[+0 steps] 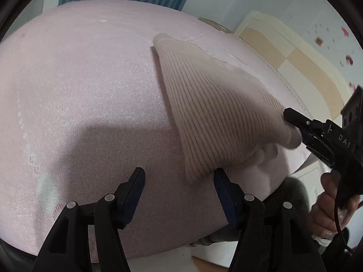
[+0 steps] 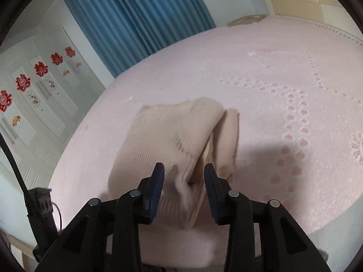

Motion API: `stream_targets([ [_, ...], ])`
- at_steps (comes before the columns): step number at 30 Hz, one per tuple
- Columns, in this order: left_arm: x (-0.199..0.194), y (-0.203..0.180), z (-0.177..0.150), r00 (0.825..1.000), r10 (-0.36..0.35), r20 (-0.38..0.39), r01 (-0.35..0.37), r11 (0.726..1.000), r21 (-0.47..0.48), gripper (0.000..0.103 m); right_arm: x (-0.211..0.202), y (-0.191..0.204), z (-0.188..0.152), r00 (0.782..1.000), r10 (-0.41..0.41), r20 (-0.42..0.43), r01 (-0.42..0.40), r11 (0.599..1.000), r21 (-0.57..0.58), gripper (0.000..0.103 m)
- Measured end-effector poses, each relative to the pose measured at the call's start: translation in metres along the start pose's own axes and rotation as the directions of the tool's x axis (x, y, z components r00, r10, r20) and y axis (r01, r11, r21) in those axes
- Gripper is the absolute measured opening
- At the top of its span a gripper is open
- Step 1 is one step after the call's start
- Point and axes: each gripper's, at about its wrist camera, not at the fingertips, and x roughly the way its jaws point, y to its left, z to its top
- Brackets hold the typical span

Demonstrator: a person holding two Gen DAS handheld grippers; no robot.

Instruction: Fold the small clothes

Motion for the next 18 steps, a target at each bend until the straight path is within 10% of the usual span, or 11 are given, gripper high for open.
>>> stream_targets([
  [8, -0.006, -0.044, 0.012, 0.999, 0.010, 0.049, -0.019, 0.983, 0.184, 0.057, 0.011, 0.008, -0.016, 0.993, 0.068, -0.099, -0.072, 0.997, -0.040, 0.036],
  [11, -0.004, -0.052, 0.018, 0.990, 0.102, 0.101, -0.122, 0.968, 0.218, 0.015, 0.013, 0.012, -0.012, 0.990, 0.078, -0.114, -0.091, 0.989, -0.116, 0.005],
  [14, -0.015, -0.030, 0.023, 0.995, -0.006, 0.103, -0.008, 0.990, 0.140, 0.010, -0.016, -0.004, -0.006, 0.996, 0.087, 0.003, -0.086, 0.989, -0.120, 0.004],
  [18, -0.017, -0.018, 0.021, 0.994, -0.058, 0.092, 0.051, 0.996, 0.077, 0.008, -0.007, -0.030, -0.014, 0.997, 0.043, -0.071, -0.047, 0.997, -0.055, 0.004],
])
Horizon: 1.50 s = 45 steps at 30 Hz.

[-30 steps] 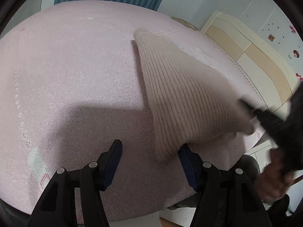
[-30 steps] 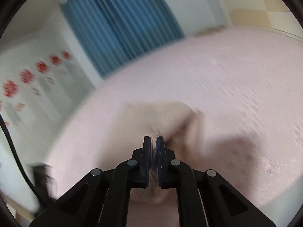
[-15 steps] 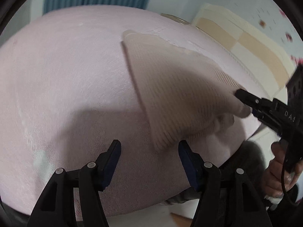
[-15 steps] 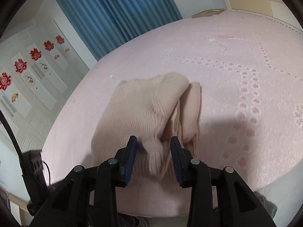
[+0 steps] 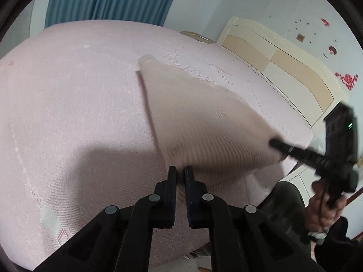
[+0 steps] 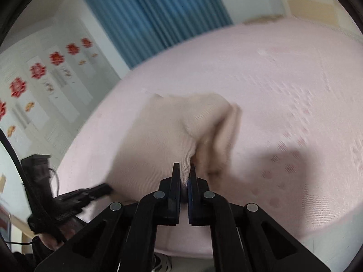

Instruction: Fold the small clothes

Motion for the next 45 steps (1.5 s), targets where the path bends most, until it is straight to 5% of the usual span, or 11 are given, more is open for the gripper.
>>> stream_targets([
  [5, 0.005, 0.000, 0.001, 0.999, -0.005, -0.038, 0.004, 1.000, -0.028, 0.013, 0.006, 0.019, 0.004, 0.999, -0.040, -0.027, 0.038, 0.997, -0.061, 0.011],
  [10, 0.004, 0.006, 0.001, 0.998, -0.003, -0.055, 0.001, 1.000, -0.027, 0.039, 0.005, 0.024, 0.028, 1.000, -0.004, 0.031, 0.006, 0.999, -0.047, 0.041],
  [14, 0.005, 0.002, -0.002, 0.998, -0.009, -0.059, 0.007, 0.999, -0.034, 0.052, 0.035, 0.018, 0.057, 0.999, -0.054, 0.002, 0.054, 0.998, 0.029, 0.047],
  [16, 0.011, 0.002, -0.001, 0.998, -0.001, -0.070, -0.001, 1.000, -0.029, 0.052, 0.054, 0.014, 0.065, 0.998, -0.046, -0.045, 0.049, 0.996, 0.070, 0.040],
  [18, 0.013, 0.003, -0.003, 0.997, 0.004, -0.075, -0.007, 0.999, -0.034, 0.052, 0.056, 0.018, 0.068, 0.999, -0.039, -0.026, 0.040, 0.998, 0.043, 0.016],
  [20, 0.015, 0.007, -0.004, 0.996, -0.005, -0.085, 0.000, 0.999, -0.052, 0.052, 0.034, 0.030, 0.069, 0.998, -0.018, 0.065, 0.022, 0.997, -0.068, 0.013],
  [23, 0.016, 0.012, -0.006, 0.996, -0.034, -0.087, 0.028, 0.997, -0.072, 0.055, 0.004, 0.009, 0.065, 0.985, 0.068, 0.157, -0.070, 0.997, 0.007, 0.013],
  [27, 0.015, 0.007, -0.005, 0.995, -0.057, -0.081, 0.052, 0.997, -0.064, 0.057, 0.050, -0.022, 0.052, 0.992, -0.107, -0.068, 0.114, 0.987, 0.113, 0.010],
  [32, -0.003, 0.004, -0.002, 0.999, -0.036, -0.025, 0.035, 0.998, -0.055, 0.057, 0.018, -0.006, 0.064, 0.981, -0.195, 0.007, 0.194, 0.980, 0.052, 0.039],
  [39, 0.005, -0.008, 0.037, 0.999, 0.025, 0.034, -0.023, 0.998, -0.051, 0.057, -0.009, 0.032, 0.069, 0.970, -0.201, 0.133, 0.210, 0.976, -0.056, 0.038],
  [45, 0.046, -0.012, 0.060, 0.994, 0.089, -0.059, -0.092, 0.995, -0.047, 0.061, 0.034, 0.026, 0.044, 0.902, -0.433, -0.003, 0.426, 0.888, -0.171, 0.034],
])
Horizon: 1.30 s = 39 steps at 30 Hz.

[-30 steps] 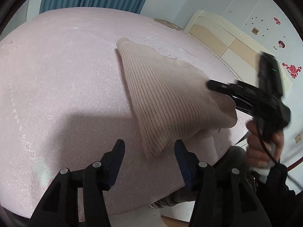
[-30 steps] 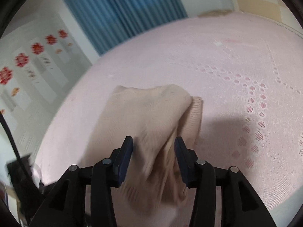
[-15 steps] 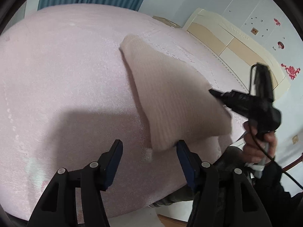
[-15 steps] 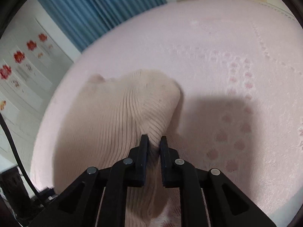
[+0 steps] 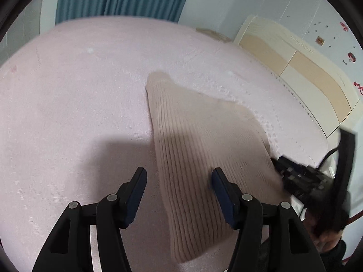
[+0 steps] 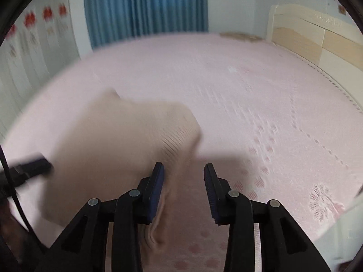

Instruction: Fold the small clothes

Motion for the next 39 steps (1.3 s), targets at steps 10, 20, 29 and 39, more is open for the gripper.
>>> stream_targets([
  [10, -0.021, 0.055, -0.021, 0.996, -0.070, 0.052, 0.076, 0.990, -0.120, 0.061, 0.009, -0.063, 0.017, 0.967, 0.255, -0.001, -0.246, 0.935, 0.256, 0.036],
  [20, -0.039, 0.101, -0.028, 0.996, -0.031, 0.081, 0.048, 0.975, -0.218, 0.061, 0.037, -0.023, 0.033, 0.917, 0.394, -0.068, -0.363, 0.892, 0.269, 0.065],
  [29, -0.044, 0.119, -0.028, 0.992, -0.081, 0.094, 0.101, 0.966, -0.239, 0.061, 0.077, -0.021, 0.039, 0.881, 0.460, -0.107, -0.400, 0.848, 0.347, 0.079],
  [39, -0.055, 0.133, -0.039, 0.990, -0.092, 0.109, 0.120, 0.949, -0.291, 0.061, 0.083, -0.028, 0.053, 0.766, 0.639, -0.077, -0.537, 0.700, 0.471, 0.036],
])
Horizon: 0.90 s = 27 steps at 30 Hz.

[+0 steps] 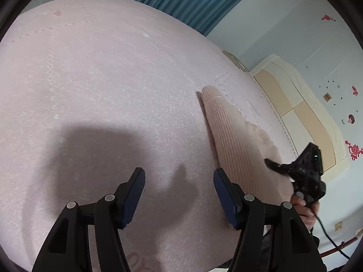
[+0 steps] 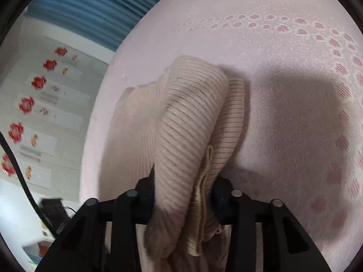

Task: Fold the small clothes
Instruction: 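Grasp the folded sweater bundle with the right gripper and lift it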

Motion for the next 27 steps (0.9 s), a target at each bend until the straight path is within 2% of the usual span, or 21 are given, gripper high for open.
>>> stream_targets([
  [3, -0.012, 0.003, -0.001, 1.000, 0.020, 0.005, -0.020, 1.000, -0.002, 0.061, -0.023, 0.025, 0.001, 0.996, 0.049, 0.070, -0.049, 0.999, -0.001, 0.035],
  [5, -0.019, 0.003, -0.002, 0.999, 0.051, 0.004, -0.051, 0.999, 0.011, 0.061, -0.039, 0.046, 0.002, 0.992, 0.024, 0.123, -0.020, 0.999, -0.040, 0.034],
  [9, -0.032, 0.005, -0.001, 0.990, 0.138, 0.014, -0.138, 0.990, 0.035, 0.061, -0.076, 0.090, -0.002, 0.973, -0.091, 0.213, 0.114, 0.989, -0.099, 0.034],
  [13, -0.040, 0.008, 0.004, 0.991, 0.130, 0.025, -0.131, 0.991, 0.017, 0.061, -0.092, 0.133, -0.002, 0.929, -0.255, 0.268, 0.298, 0.945, -0.135, 0.034],
  [16, -0.045, 0.012, 0.010, 0.989, 0.148, 0.030, -0.148, 0.989, -0.002, 0.060, -0.085, 0.162, 0.004, 0.907, -0.320, 0.274, 0.366, 0.920, -0.138, 0.034],
  [17, -0.047, 0.015, 0.013, 0.989, 0.148, 0.030, -0.147, 0.989, -0.016, 0.060, -0.083, 0.171, 0.005, 0.906, -0.324, 0.273, 0.370, 0.919, -0.138, 0.034],
  [19, -0.055, 0.024, 0.016, 0.989, 0.145, 0.032, -0.144, 0.989, -0.045, 0.060, -0.079, 0.181, 0.002, 0.916, -0.300, 0.266, 0.345, 0.928, -0.139, 0.034],
  [22, -0.060, 0.033, 0.028, 0.988, 0.150, 0.047, -0.146, 0.987, -0.070, 0.060, -0.057, 0.201, 0.004, 0.946, -0.222, 0.236, 0.259, 0.955, -0.141, 0.034],
  [23, -0.059, 0.035, 0.035, 0.986, 0.155, 0.055, -0.151, 0.986, -0.075, 0.060, -0.043, 0.209, 0.009, 0.960, -0.178, 0.217, 0.210, 0.968, -0.135, 0.034],
  [25, -0.056, 0.037, 0.048, 0.982, 0.176, 0.069, -0.170, 0.982, -0.077, 0.060, -0.023, 0.216, 0.017, 0.974, -0.110, 0.196, 0.136, 0.983, -0.120, 0.034],
  [27, -0.054, 0.040, 0.062, 0.973, 0.210, 0.095, -0.204, 0.977, -0.067, 0.060, -0.001, 0.217, 0.027, 0.984, -0.004, 0.177, 0.020, 0.996, -0.090, 0.034],
])
